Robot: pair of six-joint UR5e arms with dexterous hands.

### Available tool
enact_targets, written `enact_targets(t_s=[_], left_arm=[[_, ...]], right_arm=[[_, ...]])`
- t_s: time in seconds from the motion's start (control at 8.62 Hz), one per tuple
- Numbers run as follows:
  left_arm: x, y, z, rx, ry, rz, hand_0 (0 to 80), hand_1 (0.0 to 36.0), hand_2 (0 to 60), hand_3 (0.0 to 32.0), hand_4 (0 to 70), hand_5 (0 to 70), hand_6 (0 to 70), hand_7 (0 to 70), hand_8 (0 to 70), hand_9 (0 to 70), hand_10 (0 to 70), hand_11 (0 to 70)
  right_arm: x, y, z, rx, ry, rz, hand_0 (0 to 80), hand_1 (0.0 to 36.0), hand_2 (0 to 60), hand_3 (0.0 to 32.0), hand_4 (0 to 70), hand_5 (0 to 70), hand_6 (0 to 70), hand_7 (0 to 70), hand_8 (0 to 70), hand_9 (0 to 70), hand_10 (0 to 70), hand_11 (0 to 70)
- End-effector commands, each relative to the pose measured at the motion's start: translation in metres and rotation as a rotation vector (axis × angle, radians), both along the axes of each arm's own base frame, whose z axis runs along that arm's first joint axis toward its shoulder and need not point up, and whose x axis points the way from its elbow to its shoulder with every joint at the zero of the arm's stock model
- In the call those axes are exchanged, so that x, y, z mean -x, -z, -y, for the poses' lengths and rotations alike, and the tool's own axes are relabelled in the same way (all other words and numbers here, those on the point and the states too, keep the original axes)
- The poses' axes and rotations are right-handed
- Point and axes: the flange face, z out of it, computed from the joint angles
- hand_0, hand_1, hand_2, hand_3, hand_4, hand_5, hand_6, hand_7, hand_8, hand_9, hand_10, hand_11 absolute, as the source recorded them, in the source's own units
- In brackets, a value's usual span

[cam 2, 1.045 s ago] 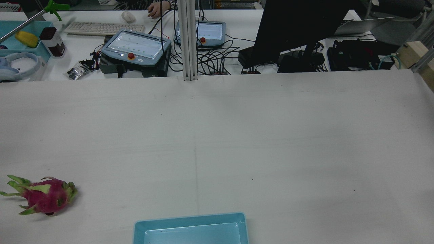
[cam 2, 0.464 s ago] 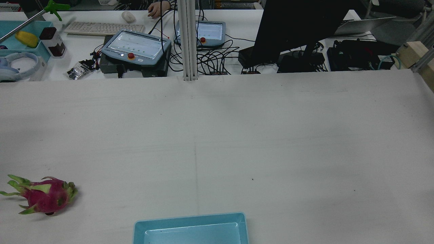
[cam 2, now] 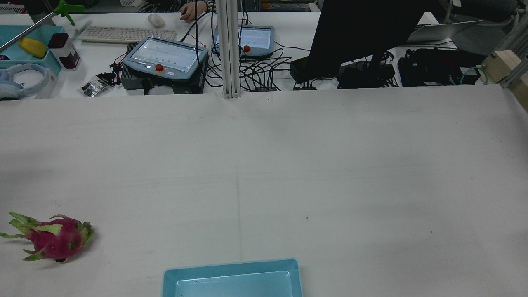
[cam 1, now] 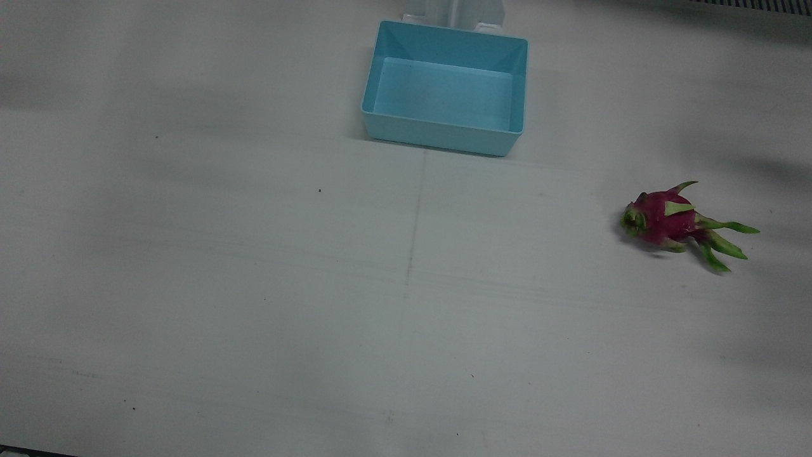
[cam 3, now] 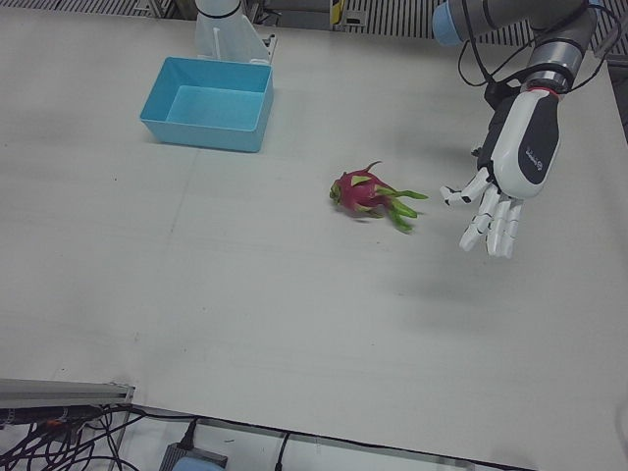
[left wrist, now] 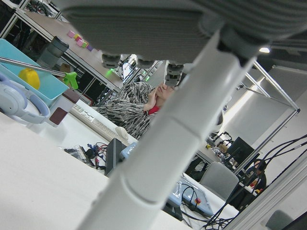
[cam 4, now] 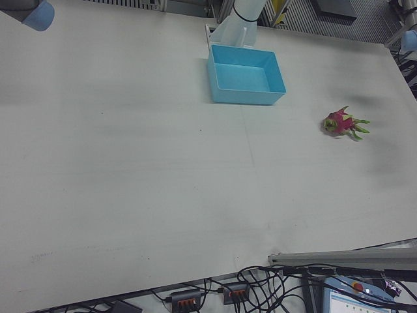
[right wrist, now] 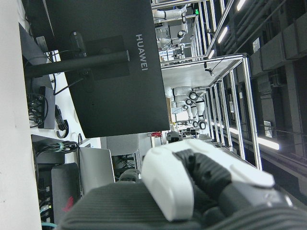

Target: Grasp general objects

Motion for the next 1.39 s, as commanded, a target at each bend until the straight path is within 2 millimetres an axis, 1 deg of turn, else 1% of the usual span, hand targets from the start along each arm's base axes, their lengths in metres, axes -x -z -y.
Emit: enact_targets(t_s=[0.0,0.12,0.23,0.35,0.46,0.58,0.7,0.81,0.93,1.04,1.16,1.28], left_arm=[[0.001,0.004,-0.028,0.089,-0.059,0.257,80.0,33.3,0.0,19.4,1.8,46.6,0.0,8.3,0.0,0.2,0.9,5.4],[0.003,0.001,-0.034,0.113,-0.066,0.331,80.0,35.8,0.0,29.2,0.0,42.5,0.0,8.0,0.0,0.2,0.0,4.1],[0.004,-0.002,-0.036,0.116,-0.066,0.375,80.0,36.0,0.0,32.0,0.0,41.5,0.0,7.6,2.1,0.1,0.0,1.0],[0.008,-0.006,-0.039,0.124,-0.047,0.393,80.0,36.0,0.0,32.0,0.0,41.5,0.0,6.7,7.3,0.0,0.0,0.0],[0.011,-0.013,-0.040,0.144,-0.026,0.402,80.0,36.0,0.0,32.0,0.0,43.2,0.0,6.2,8.4,0.0,0.0,0.0],[0.009,-0.015,-0.039,0.141,-0.032,0.403,80.0,36.0,0.4,32.0,0.0,46.5,0.0,7.7,8.3,0.1,0.0,0.4],[0.008,-0.015,-0.039,0.134,-0.038,0.418,80.0,36.0,2.3,32.0,0.0,48.1,0.0,8.8,8.8,0.3,0.0,3.2],[-0.004,-0.021,-0.039,0.138,-0.068,0.436,80.0,36.0,2.6,32.0,0.0,50.9,0.0,9.8,8.8,0.5,0.0,3.6],[-0.006,-0.029,-0.037,0.155,-0.055,0.444,80.0,36.0,1.1,32.0,0.0,48.3,0.0,8.8,8.6,0.3,0.0,4.0],[-0.004,-0.033,-0.035,0.167,-0.029,0.450,80.0,36.0,2.3,32.0,0.0,50.3,0.0,9.5,8.8,0.5,0.0,3.5],[-0.002,-0.036,-0.035,0.174,-0.015,0.459,80.0,36.0,5.6,32.0,0.0,57.0,0.0,11.8,8.5,0.9,0.0,3.5],[-0.002,-0.036,-0.036,0.182,-0.017,0.455,80.0,36.0,8.2,32.0,0.0,60.6,0.0,13.1,8.3,1.2,0.0,3.6]], right_arm=[[0.000,0.000,0.000,0.000,0.000,0.000,0.0,0.0,0.0,0.0,0.0,0.0,0.0,0.0,0.0,0.0,0.0,0.0],[0.000,0.000,0.000,0.000,0.000,0.000,0.0,0.0,0.0,0.0,0.0,0.0,0.0,0.0,0.0,0.0,0.0,0.0],[0.000,0.000,0.000,0.000,-0.002,0.000,0.0,0.0,0.0,0.0,0.0,0.0,0.0,0.0,0.0,0.0,0.0,0.0],[0.000,0.000,0.000,0.000,0.000,0.000,0.0,0.0,0.0,0.0,0.0,0.0,0.0,0.0,0.0,0.0,0.0,0.0],[0.000,0.000,0.000,0.000,0.000,0.000,0.0,0.0,0.0,0.0,0.0,0.0,0.0,0.0,0.0,0.0,0.0,0.0],[0.001,0.000,0.000,0.000,0.001,0.000,0.0,0.0,0.0,0.0,0.0,0.0,0.0,0.0,0.0,0.0,0.0,0.0],[0.000,0.000,0.000,0.000,0.000,0.000,0.0,0.0,0.0,0.0,0.0,0.0,0.0,0.0,0.0,0.0,0.0,0.0],[0.000,0.000,0.000,0.000,0.000,0.000,0.0,0.0,0.0,0.0,0.0,0.0,0.0,0.0,0.0,0.0,0.0,0.0],[0.000,0.000,0.000,0.000,-0.002,0.000,0.0,0.0,0.0,0.0,0.0,0.0,0.0,0.0,0.0,0.0,0.0,0.0],[0.000,0.000,0.000,0.000,0.000,0.000,0.0,0.0,0.0,0.0,0.0,0.0,0.0,0.0,0.0,0.0,0.0,0.0],[0.000,0.000,0.000,0.000,-0.002,0.000,0.0,0.0,0.0,0.0,0.0,0.0,0.0,0.0,0.0,0.0,0.0,0.0],[0.000,0.000,0.000,0.000,-0.002,0.000,0.0,0.0,0.0,0.0,0.0,0.0,0.0,0.0,0.0,0.0,0.0,0.0]])
